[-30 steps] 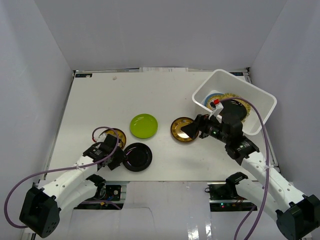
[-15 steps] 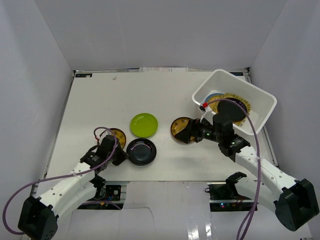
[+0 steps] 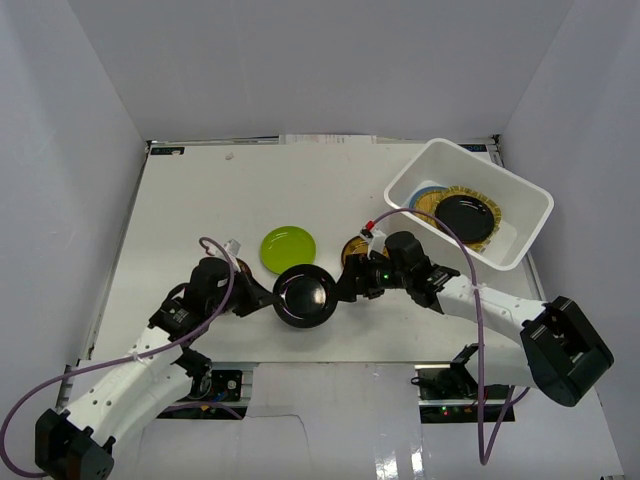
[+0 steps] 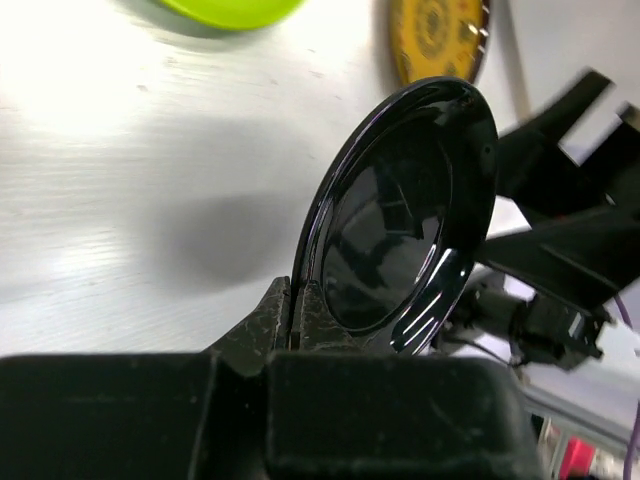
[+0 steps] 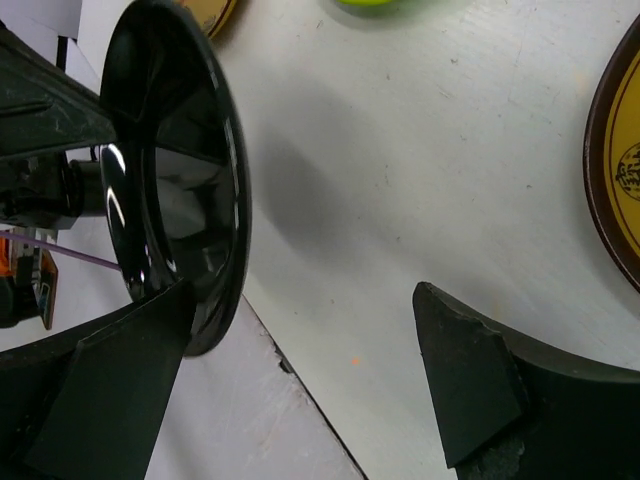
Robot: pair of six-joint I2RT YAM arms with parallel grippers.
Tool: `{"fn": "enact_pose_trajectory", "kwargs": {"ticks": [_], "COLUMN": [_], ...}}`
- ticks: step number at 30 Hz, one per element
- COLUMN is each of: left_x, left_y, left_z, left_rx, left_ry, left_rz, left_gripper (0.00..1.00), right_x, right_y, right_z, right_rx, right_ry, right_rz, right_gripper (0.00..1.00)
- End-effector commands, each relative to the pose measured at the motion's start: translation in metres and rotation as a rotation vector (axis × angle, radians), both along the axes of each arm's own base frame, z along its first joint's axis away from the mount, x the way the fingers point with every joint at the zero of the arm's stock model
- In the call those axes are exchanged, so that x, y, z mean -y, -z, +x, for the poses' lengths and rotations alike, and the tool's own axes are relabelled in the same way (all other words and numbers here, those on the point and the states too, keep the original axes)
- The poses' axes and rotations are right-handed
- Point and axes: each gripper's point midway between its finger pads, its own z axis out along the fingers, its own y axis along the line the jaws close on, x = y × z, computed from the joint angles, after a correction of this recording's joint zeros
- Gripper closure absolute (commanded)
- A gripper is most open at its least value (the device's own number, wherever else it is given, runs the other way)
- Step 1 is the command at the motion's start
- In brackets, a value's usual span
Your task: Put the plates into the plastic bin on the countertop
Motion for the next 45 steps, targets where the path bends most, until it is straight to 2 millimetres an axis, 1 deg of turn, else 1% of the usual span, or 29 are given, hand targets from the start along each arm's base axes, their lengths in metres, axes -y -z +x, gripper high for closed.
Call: {"fn": "enact_pose_trajectory", "kwargs": {"ticks": [1, 2, 4, 5, 6, 7, 8, 9, 11, 12, 14, 15, 16, 17, 18, 19, 20, 21, 23, 24, 26, 27, 28, 30, 33, 37, 40, 44, 45], "left_x": [0.024, 0.027, 0.032, 0.034, 0.035, 0.036, 0.037, 0.037, 0.037, 0.033, 0.026, 0.017, 0.012, 0.004, -0.007, -0.011, -0.015, -0.017, -0.020, -0.020, -0.021, -0.023, -0.025, -0.035, -0.049, -0.074, -0.081, -0.091, -0.094], "left_y": [-0.037, -0.041, -0.048, -0.050, -0.051, -0.053, -0.055, -0.060, -0.069, -0.068, -0.071, -0.069, -0.066, -0.060, -0.056, -0.052, -0.046, -0.042, -0.031, -0.028, -0.021, -0.016, -0.013, -0.010, -0.006, 0.006, 0.011, 0.024, 0.027], "left_z": [0.000, -0.002, 0.001, 0.001, 0.002, 0.002, 0.003, 0.005, 0.010, 0.015, 0.020, 0.027, 0.030, 0.030, 0.036, 0.036, 0.034, 0.033, 0.027, 0.024, 0.020, 0.017, 0.014, 0.015, 0.013, 0.008, 0.007, 0.005, 0.004], "left_rx": [0.125, 0.139, 0.173, 0.181, 0.185, 0.189, 0.196, 0.221, 0.256, 0.261, 0.262, 0.263, 0.256, 0.222, 0.219, 0.206, 0.188, 0.181, 0.155, 0.145, 0.125, 0.122, 0.110, 0.099, 0.070, -0.013, -0.060, -0.129, -0.142], "left_ry": [0.140, 0.166, 0.189, 0.201, 0.206, 0.210, 0.212, 0.211, 0.201, 0.166, 0.122, 0.064, 0.033, 0.002, -0.056, -0.077, -0.089, -0.098, -0.117, -0.118, -0.137, -0.142, -0.151, -0.225, -0.325, -0.469, -0.513, -0.565, -0.581], "left_rz": [-0.109, -0.126, -0.140, -0.147, -0.151, -0.154, -0.157, -0.164, -0.167, -0.145, -0.111, -0.073, -0.046, -0.003, 0.042, 0.062, 0.081, 0.084, 0.068, 0.059, 0.041, 0.038, 0.038, 0.034, 0.037, 0.105, 0.152, 0.224, 0.239], "left_gripper": [1.00, 1.00, 1.00, 1.00, 1.00, 1.00, 0.94, 0.71, 0.42, 0.18, 0.05, 0.02, 0.02, 0.02, 0.02, 0.02, 0.02, 0.02, 0.02, 0.02, 0.02, 0.02, 0.02, 0.02, 0.02, 0.02, 0.02, 0.02, 0.02], "right_x": [-0.020, -0.021, -0.023, -0.025, -0.026, -0.026, -0.026, -0.027, -0.026, -0.021, -0.013, -0.002, 0.019, 0.035, 0.072, 0.095, 0.118, 0.167, 0.216, 0.261, 0.294, 0.320, 0.330, 0.352, 0.365, 0.367, 0.363, 0.363, 0.362], "right_y": [-0.030, -0.029, -0.034, -0.045, -0.048, -0.052, -0.054, -0.062, -0.073, -0.082, -0.119, -0.128, -0.158, -0.175, -0.182, -0.190, -0.209, -0.211, -0.202, -0.198, -0.173, -0.164, -0.152, -0.131, -0.105, -0.074, -0.061, -0.058, -0.061], "right_z": [0.012, 0.011, 0.012, 0.014, 0.014, 0.016, 0.018, 0.023, 0.034, 0.045, 0.070, 0.082, 0.112, 0.123, 0.150, 0.164, 0.174, 0.195, 0.204, 0.211, 0.211, 0.210, 0.210, 0.206, 0.205, 0.208, 0.210, 0.210, 0.209], "right_rx": [0.046, 0.032, 0.029, 0.040, 0.045, 0.047, 0.042, 0.061, 0.090, 0.109, 0.188, 0.212, 0.278, 0.319, 0.351, 0.380, 0.424, 0.467, 0.457, 0.467, 0.406, 0.387, 0.359, 0.305, 0.240, 0.157, 0.116, 0.103, 0.110], "right_ry": [-0.009, -0.016, -0.016, -0.001, 0.005, 0.018, 0.032, 0.050, 0.091, 0.127, 0.192, 0.228, 0.319, 0.368, 0.495, 0.570, 0.645, 0.809, 0.960, 1.081, 1.166, 1.228, 1.254, 1.296, 1.324, 1.314, 1.294, 1.299, 1.300], "right_rz": [0.096, 0.096, 0.114, 0.153, 0.171, 0.180, 0.182, 0.190, 0.198, 0.198, 0.231, 0.216, 0.234, 0.241, 0.201, 0.182, 0.177, 0.110, 0.018, -0.040, -0.107, -0.131, -0.152, -0.172, -0.218, -0.244, -0.234, -0.233, -0.229], "right_gripper": [0.04, 0.02, 0.17, 0.29, 0.47, 0.75, 0.85, 0.92, 0.92, 0.92, 0.92, 0.92, 0.92, 0.92, 0.92, 0.92, 0.92, 0.92, 0.92, 0.92, 0.92, 0.92, 0.92, 0.92, 0.92, 0.91, 0.85, 0.50, 0.19]}}
